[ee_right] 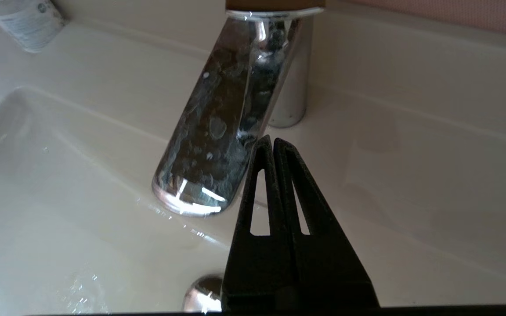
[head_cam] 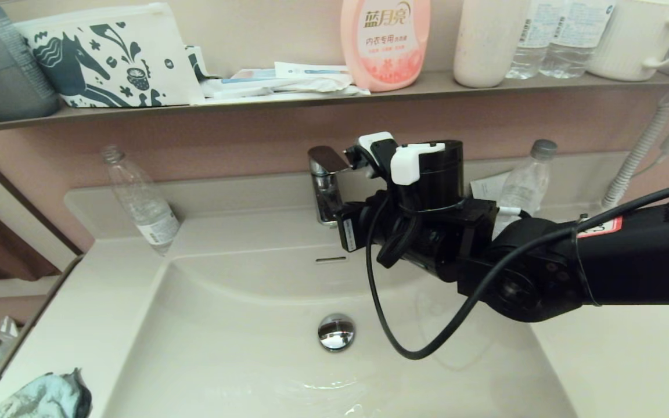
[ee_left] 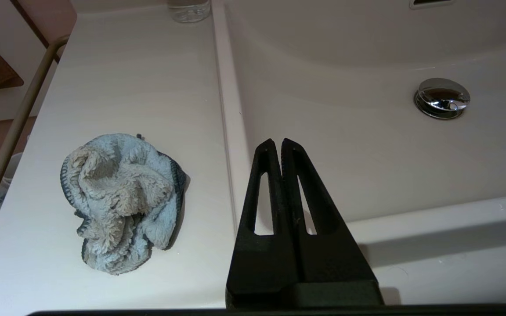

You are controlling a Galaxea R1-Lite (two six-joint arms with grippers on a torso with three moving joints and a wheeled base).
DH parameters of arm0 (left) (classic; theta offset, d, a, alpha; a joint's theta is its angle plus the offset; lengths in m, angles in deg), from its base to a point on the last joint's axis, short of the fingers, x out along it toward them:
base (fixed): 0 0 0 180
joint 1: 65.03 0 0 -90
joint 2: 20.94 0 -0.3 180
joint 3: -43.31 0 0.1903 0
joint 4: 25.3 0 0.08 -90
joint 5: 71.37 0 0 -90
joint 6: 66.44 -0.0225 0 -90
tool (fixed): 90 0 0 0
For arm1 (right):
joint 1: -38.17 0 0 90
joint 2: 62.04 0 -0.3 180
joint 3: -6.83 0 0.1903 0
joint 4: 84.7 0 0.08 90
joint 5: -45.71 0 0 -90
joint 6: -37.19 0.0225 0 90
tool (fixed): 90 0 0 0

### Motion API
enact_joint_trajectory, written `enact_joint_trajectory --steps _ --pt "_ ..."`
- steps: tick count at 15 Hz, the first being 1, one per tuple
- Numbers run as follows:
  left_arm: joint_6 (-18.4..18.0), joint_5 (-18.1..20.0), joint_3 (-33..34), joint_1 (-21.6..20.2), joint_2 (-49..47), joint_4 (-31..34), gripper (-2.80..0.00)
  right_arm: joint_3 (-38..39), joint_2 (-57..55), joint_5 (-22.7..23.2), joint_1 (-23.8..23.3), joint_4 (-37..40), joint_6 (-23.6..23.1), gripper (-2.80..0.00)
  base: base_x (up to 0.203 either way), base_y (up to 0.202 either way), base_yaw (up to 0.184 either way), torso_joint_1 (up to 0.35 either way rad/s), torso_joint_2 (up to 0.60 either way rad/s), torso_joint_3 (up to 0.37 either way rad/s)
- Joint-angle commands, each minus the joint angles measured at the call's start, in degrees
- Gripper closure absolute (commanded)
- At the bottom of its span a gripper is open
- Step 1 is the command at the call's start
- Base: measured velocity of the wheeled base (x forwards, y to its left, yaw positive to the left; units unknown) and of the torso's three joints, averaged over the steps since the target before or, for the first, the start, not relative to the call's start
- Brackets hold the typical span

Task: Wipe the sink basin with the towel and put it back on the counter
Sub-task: Turn on the faucet

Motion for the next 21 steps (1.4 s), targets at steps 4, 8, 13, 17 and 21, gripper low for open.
enact_joint_trajectory --steps 4,8,13,17,21 --pt "0.0 0.1 0.0 0.0 0.0 0.0 0.00 -6.8 -4.2 -0.8 0.5 -3.5 -0.3 0.00 0.000 0.000 0.000 0.000 0.00 0.000" --pt "0.0 0.0 0.0 0.0 -0.1 0.0 0.00 -8.9 -5.1 -0.8 0.6 -3.7 -0.3 0.00 0.000 0.000 0.000 0.000 0.00 0.000" --pt "0.0 0.0 0.0 0.0 0.0 0.0 0.00 -13.4 -6.2 -0.8 1.5 -3.8 -0.3 0.00 0.000 0.000 0.000 0.000 0.00 0.000" --pt "0.0 0.0 0.0 0.0 0.0 0.0 0.00 -14.0 -6.2 -0.8 1.6 -3.8 -0.3 0.00 0.000 0.000 0.000 0.000 0.00 0.000" --pt "0.0 0.0 0.0 0.0 -0.1 0.0 0.00 -15.9 -6.2 -0.8 1.5 -3.7 -0.4 0.00 0.000 0.000 0.000 0.000 0.00 0.000"
